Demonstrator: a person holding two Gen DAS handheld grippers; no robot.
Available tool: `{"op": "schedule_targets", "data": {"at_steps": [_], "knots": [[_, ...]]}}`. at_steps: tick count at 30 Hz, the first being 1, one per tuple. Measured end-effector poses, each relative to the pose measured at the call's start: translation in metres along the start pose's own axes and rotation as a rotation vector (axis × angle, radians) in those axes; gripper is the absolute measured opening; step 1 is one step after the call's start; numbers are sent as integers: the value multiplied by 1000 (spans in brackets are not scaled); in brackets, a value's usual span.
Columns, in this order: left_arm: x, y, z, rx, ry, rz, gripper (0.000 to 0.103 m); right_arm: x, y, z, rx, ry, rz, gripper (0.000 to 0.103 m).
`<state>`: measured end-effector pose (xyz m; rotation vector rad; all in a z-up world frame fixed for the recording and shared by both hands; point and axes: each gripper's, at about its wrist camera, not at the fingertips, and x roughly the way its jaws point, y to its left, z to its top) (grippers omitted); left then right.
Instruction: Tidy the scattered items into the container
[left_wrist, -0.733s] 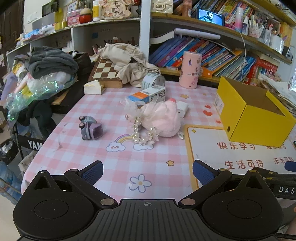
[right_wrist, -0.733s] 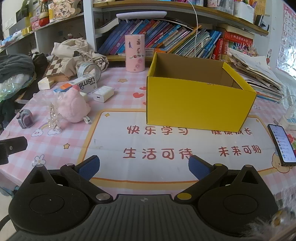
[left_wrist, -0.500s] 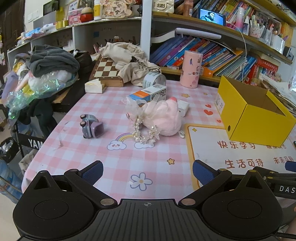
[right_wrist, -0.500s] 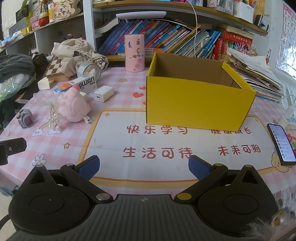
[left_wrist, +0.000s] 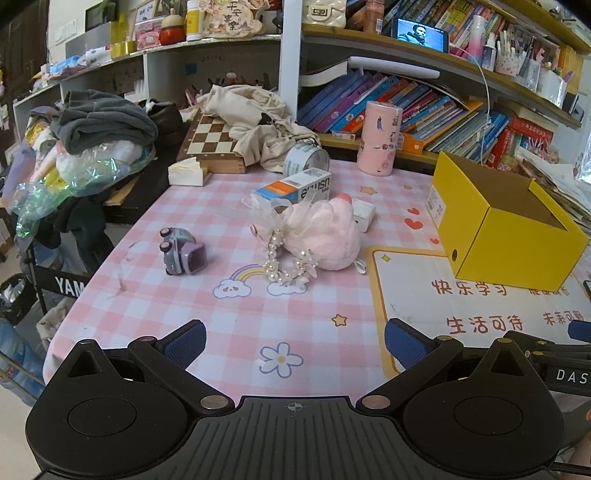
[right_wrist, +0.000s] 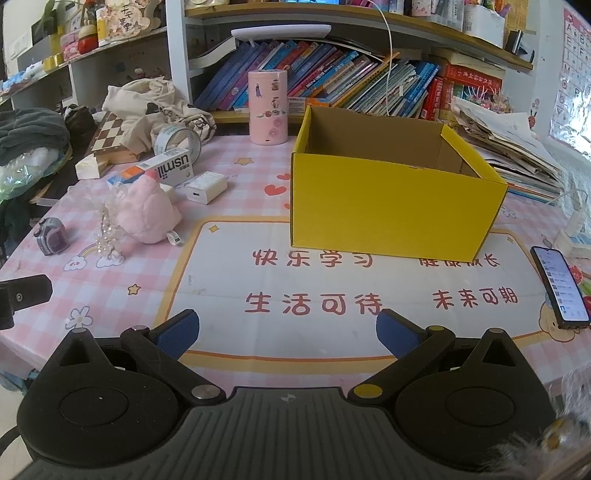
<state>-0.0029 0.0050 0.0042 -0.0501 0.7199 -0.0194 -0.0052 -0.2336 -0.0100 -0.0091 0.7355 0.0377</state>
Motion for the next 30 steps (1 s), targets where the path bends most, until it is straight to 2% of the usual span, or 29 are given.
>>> {"op": "schedule_targets", "data": {"at_steps": [30], "knots": [[-1, -2, -2, -7, -1, 5, 103, 1, 1, -1, 4, 3, -1, 103]]}}
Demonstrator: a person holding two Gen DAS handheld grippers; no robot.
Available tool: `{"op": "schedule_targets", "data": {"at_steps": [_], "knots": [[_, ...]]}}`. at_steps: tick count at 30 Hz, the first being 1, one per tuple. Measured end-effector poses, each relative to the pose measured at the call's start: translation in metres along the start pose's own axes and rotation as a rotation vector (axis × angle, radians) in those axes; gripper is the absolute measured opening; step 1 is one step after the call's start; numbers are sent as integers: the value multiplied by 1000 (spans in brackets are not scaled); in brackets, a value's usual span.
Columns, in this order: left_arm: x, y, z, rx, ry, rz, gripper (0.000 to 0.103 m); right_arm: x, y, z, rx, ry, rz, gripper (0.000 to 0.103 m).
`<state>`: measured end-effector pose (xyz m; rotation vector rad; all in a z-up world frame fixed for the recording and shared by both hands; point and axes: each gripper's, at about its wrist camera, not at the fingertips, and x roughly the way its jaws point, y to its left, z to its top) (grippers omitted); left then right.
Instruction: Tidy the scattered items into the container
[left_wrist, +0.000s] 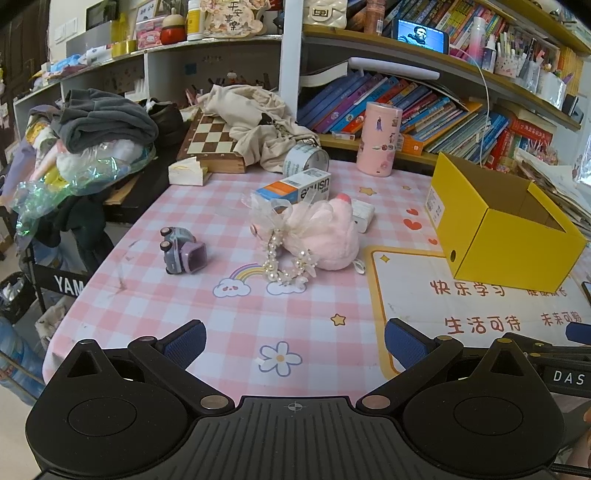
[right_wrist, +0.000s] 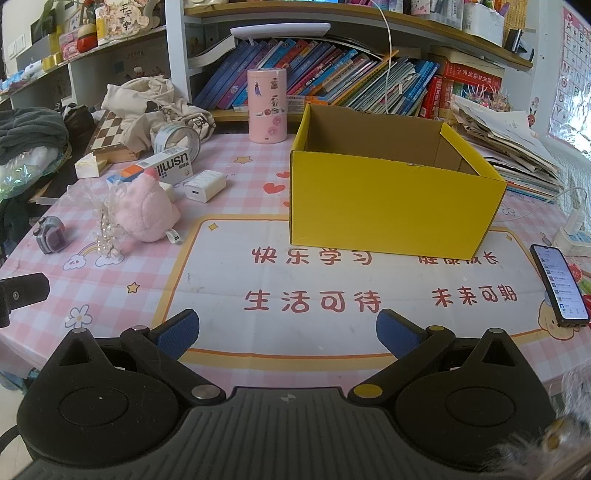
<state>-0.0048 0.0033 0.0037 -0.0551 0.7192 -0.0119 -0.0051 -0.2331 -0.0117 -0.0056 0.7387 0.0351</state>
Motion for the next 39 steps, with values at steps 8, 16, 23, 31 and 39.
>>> {"op": "schedule_targets", "data": {"at_steps": [8, 16, 23, 31, 39], "knots": [[1, 1, 0, -1, 3, 0, 103, 1, 1, 0, -2, 3, 0, 103], [3, 3, 0, -3, 8, -3, 103, 3, 2, 0, -3, 10, 1, 103], [3, 5, 1, -6, -5, -18, 103, 5, 4, 2, -7, 12, 1, 103], [0, 9, 3, -16, -23, -25, 103, 5, 7, 5, -12, 3, 5, 103], [-6, 24, 1, -49, -46, -41, 103, 4, 26, 10, -62, -11, 34, 103]]}}
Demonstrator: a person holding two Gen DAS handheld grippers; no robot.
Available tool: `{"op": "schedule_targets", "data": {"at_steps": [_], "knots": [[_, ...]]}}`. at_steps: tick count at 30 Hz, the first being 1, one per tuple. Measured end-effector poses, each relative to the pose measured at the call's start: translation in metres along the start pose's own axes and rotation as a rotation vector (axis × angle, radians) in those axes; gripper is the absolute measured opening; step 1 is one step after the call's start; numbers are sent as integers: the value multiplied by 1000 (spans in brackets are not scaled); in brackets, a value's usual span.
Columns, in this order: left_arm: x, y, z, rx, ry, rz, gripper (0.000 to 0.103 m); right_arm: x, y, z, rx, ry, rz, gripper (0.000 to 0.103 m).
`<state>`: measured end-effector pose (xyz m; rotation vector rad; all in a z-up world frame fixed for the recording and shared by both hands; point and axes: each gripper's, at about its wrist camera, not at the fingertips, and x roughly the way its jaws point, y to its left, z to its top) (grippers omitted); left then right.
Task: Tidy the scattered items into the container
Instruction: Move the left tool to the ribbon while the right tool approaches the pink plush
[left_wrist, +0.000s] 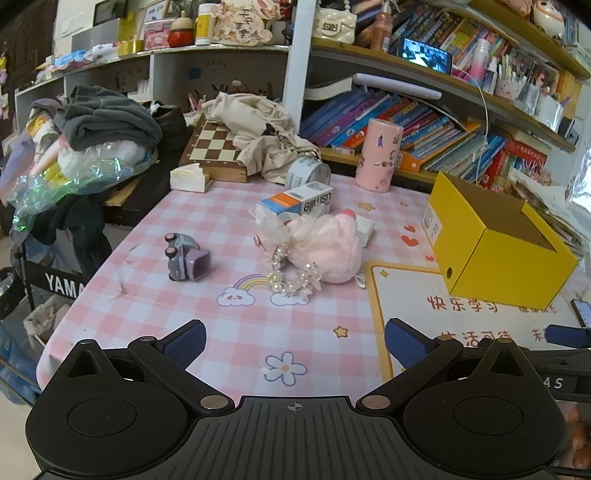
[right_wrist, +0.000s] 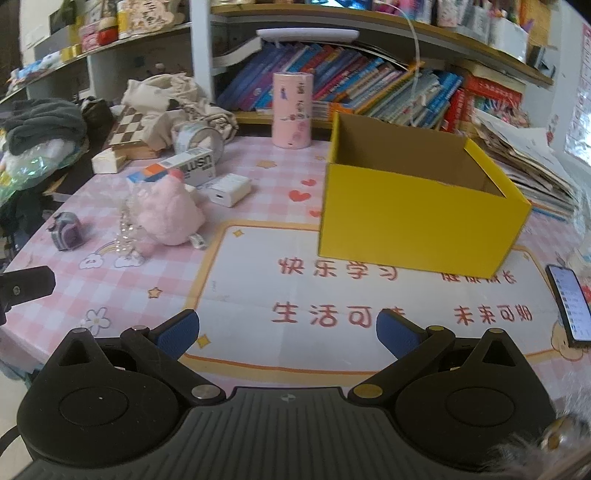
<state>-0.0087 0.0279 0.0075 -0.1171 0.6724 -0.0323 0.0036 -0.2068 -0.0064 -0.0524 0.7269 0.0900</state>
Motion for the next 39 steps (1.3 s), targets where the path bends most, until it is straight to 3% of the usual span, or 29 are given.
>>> {"op": "schedule_targets", "data": {"at_steps": [14, 19, 23, 28, 39], "knots": [[-9, 30, 5, -76, -70, 60, 103, 7, 33, 15, -89, -32, 80, 103], [1, 41, 8, -99, -52, 93, 103, 18, 45, 24, -111, -33, 199, 103], [13, 50, 13, -110, -38, 124, 103, 33, 60, 36, -162, -45, 247, 103], [27, 61, 21, -116, -17, 155, 103, 61, 73, 56, -180, -26, 256, 103], [74, 58, 32, -106, 75, 113, 103, 112, 84, 80, -241, 32, 277, 98]]}}
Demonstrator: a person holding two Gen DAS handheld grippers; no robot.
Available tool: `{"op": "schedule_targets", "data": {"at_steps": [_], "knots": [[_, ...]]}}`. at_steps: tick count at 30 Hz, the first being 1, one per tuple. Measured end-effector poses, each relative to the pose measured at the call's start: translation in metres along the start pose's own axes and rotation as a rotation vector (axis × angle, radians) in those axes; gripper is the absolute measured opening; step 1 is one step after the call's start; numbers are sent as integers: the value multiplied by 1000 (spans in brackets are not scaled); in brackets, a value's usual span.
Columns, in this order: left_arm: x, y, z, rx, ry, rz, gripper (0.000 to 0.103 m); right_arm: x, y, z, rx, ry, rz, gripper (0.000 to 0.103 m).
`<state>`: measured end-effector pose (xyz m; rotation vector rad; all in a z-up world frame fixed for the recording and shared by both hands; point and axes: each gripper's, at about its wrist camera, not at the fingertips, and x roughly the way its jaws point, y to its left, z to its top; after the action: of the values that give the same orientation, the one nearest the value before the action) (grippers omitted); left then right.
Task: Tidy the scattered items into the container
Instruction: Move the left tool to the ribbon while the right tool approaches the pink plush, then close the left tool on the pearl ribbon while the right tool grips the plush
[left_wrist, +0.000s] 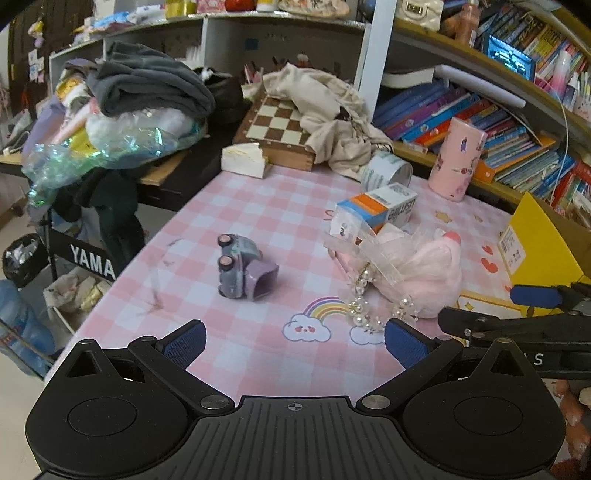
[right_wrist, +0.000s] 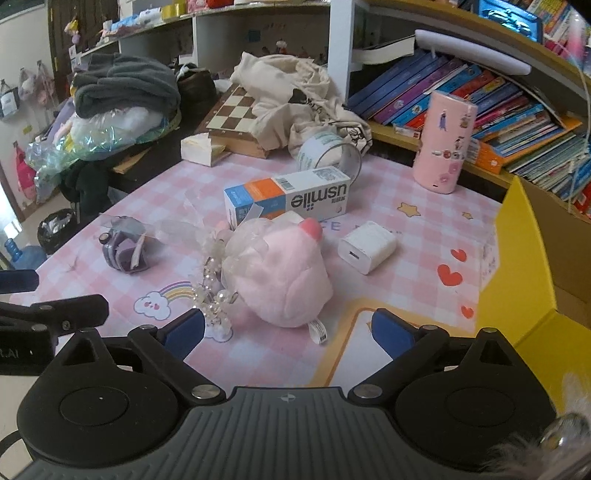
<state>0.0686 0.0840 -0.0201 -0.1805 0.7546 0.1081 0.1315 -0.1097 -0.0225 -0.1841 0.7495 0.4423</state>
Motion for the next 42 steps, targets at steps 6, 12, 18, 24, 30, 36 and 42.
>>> {"op": "schedule_targets", "data": {"at_steps": [6, 12, 18, 24, 30, 36, 42], "knots": [[24, -16, -1, 63, 78, -66, 102, 14, -13, 8, 22, 11, -2, 88], [38, -46, -2, 203, 94, -101, 98, 21, -22, 10, 35, 40, 38, 78], [49, -62, 0, 288, 76, -89, 79, 25, -24, 13, 16, 60, 99, 78], [58, -70, 3, 339, 66, -113, 62, 28, -19, 16, -38, 52, 119, 78], [66, -82, 2, 427, 53, -139, 45, 35, -23, 21, -33, 54, 106, 78], [76, -80, 2, 415, 83, -148, 40, 42, -22, 26, -44, 54, 114, 78], [81, -82, 4, 427, 80, -154, 38, 51, -21, 33, -57, 46, 119, 78]]}}
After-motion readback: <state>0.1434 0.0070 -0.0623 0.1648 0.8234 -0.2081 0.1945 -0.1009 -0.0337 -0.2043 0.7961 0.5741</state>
